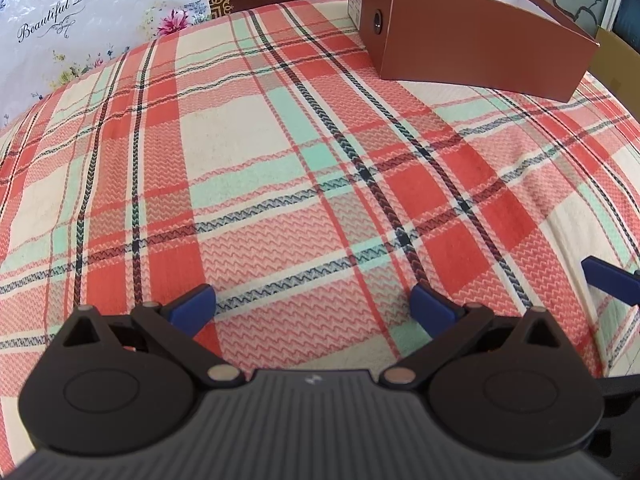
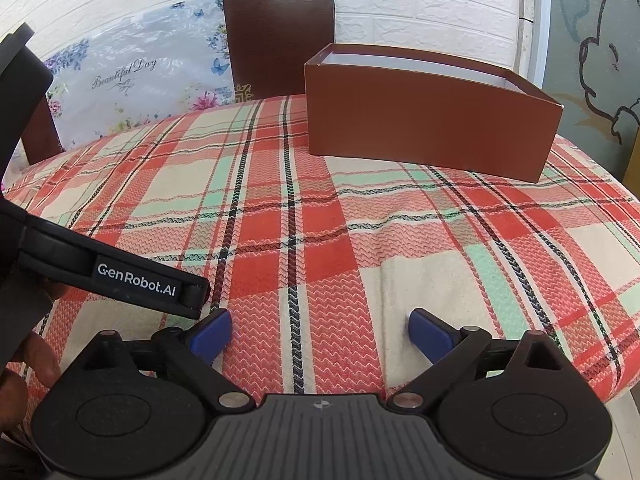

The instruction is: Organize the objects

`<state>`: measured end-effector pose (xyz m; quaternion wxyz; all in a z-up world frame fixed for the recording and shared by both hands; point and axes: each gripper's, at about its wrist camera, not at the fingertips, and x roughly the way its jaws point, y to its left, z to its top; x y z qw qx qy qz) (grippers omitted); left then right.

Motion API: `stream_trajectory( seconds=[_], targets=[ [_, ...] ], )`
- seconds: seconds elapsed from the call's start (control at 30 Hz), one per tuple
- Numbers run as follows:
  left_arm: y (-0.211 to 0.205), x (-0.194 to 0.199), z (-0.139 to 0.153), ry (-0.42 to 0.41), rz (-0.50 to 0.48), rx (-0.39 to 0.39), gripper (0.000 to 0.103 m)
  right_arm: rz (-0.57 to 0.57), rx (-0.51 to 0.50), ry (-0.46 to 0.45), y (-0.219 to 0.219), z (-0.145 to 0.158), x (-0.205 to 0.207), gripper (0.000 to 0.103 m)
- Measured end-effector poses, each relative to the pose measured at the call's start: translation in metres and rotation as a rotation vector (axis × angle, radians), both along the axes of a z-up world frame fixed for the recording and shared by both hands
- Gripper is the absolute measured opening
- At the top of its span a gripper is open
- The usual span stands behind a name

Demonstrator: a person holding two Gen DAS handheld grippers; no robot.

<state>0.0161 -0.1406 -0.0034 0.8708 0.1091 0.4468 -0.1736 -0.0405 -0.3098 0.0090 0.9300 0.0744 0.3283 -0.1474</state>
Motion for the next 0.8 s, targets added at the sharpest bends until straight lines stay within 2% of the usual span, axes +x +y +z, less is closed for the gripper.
stream_trajectory(
  seconds=[0.17, 0.3, 0.47, 0.6, 0.7, 0.8],
  targets=[
    [0.002, 0.003, 0.000, 0.012, 0.020, -0.022, 0.103, 0.000, -0.001, -0.001, 0.001, -0.001, 0.000, 0.096],
    [0.004, 0.001, -0.002, -0.014, 0.037, -0.049, 0.103, -0.005, -0.001, 0.000, 0.004, 0.000, 0.001, 0.097],
    [0.004, 0.000, -0.002, -0.022, 0.031, -0.043, 0.103, -0.004, -0.001, 0.000, 0.003, 0.000, 0.001, 0.097],
    [0.005, 0.000, 0.005, 0.004, 0.042, -0.013, 0.103, -0.011, 0.009, -0.013, -0.002, 0.002, -0.003, 0.096],
    [0.001, -0.009, 0.012, -0.057, 0.042, 0.040, 0.103, -0.022, 0.020, -0.022, -0.006, 0.005, -0.005, 0.096],
    [0.001, -0.013, 0.021, -0.089, 0.034, 0.044, 0.103, -0.016, 0.019, -0.034, -0.007, 0.009, -0.008, 0.096]
  ],
)
